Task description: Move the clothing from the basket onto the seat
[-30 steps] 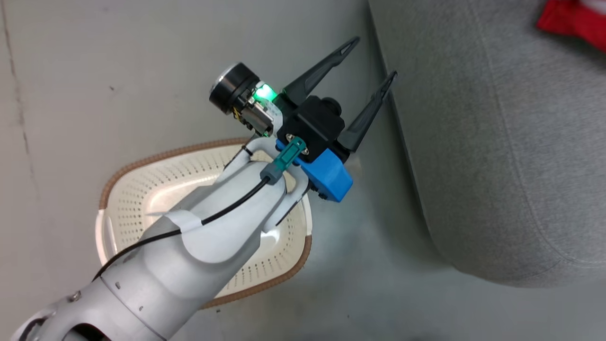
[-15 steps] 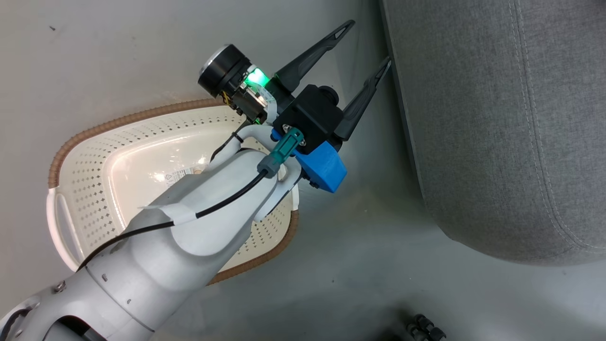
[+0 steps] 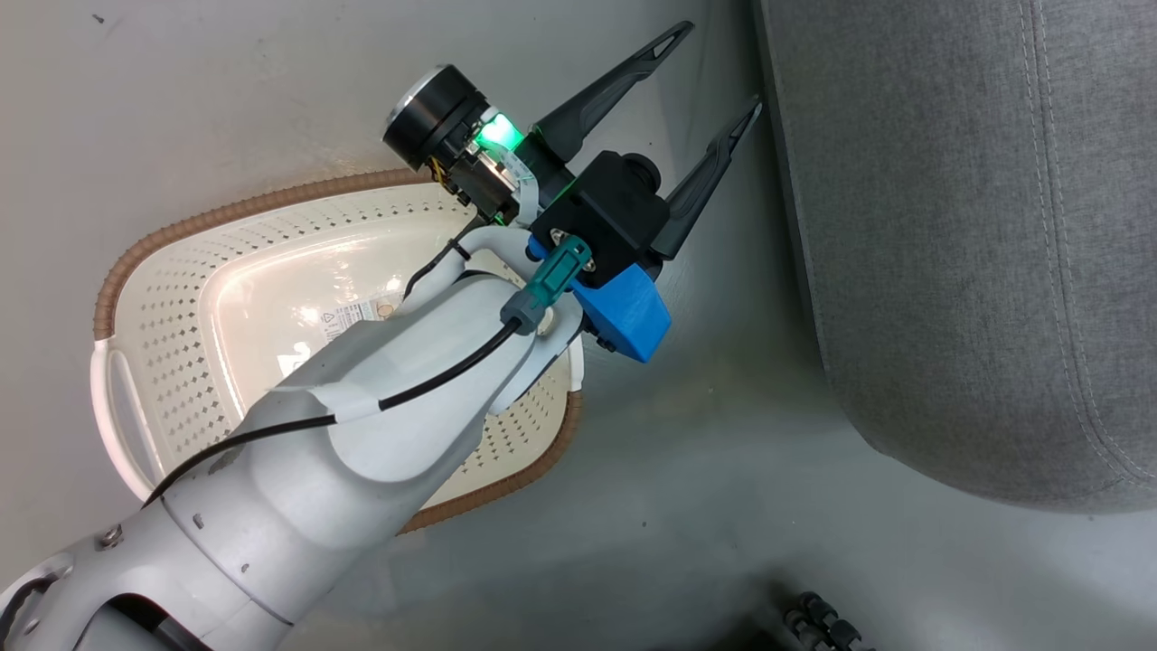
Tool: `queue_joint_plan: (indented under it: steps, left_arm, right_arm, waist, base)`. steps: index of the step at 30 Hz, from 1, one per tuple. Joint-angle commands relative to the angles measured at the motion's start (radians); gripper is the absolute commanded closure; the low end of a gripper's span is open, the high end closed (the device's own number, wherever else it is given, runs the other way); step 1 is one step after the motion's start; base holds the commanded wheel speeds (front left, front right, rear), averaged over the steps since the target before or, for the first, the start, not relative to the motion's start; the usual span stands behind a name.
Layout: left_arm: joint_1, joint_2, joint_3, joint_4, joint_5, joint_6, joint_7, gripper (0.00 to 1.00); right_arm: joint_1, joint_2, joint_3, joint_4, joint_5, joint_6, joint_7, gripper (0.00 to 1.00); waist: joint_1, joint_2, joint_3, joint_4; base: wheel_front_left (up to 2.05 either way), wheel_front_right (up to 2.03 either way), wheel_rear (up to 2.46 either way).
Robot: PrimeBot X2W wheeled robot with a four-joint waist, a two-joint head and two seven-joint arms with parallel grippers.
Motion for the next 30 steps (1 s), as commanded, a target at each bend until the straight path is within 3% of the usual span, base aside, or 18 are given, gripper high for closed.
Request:
queue_joint_plan:
  steps: [1,3,4,5,6,20,30]
  left_arm:
    - [-0.006,0.006,0.001,-0.001,-0.001,0.005,-0.003,0.0]
    - [-0.006,0.006,0.001,-0.001,-0.004,0.007,-0.005,0.0]
    - [-0.006,0.006,0.003,0.001,-0.004,0.01,-0.007,0.0]
    - [-0.005,0.006,0.004,0.002,-0.005,0.013,-0.011,0.0]
    - [-0.002,0.005,0.005,0.005,-0.008,0.013,-0.013,0.0]
    - [0.102,-0.023,0.035,0.052,-0.057,0.026,-0.064,0.0]
    - [0.257,-0.018,0.148,0.002,-0.065,0.05,-0.069,0.0]
  right_arm:
    - [0.014,0.007,-0.001,0.01,0.005,0.0,-0.001,1.0]
    - [0.02,0.017,-0.006,0.013,0.007,0.001,-0.001,1.0]
    - [0.024,0.024,-0.011,0.008,0.009,0.0,-0.001,0.66]
    - [0.032,0.032,-0.014,0.002,0.007,0.001,-0.001,0.17]
    - [0.043,0.039,-0.015,-0.004,0.004,0.001,-0.001,0.0]
    - [0.369,0.167,-0.003,-0.167,-0.037,0.001,-0.001,0.0]
    - [0.554,0.222,0.105,-0.313,-0.052,0.001,-0.001,0.0]
  waist:
    - [-0.0001,0.0,-0.001,0.002]
    - [-0.0001,0.0,-0.005,0.004]
    - [-0.0001,0.0,-0.009,0.005]
    - [-0.0001,0.0,-0.015,0.005]
    - [-0.0001,0.0,-0.023,0.005]
    - [-0.0001,0.0,-0.225,0.024]
    - [-0.0001,0.0,-0.409,0.068]
  base:
    - [0.0,0.0,0.0]
    - [0.0,0.0,0.0]
    - [0.0,0.0,0.0]
    - [0.0,0.0,0.0]
    - [0.0,0.0,0.0]
    - [0.0,0.0,0.0]
    - [0.0,0.0,0.0]
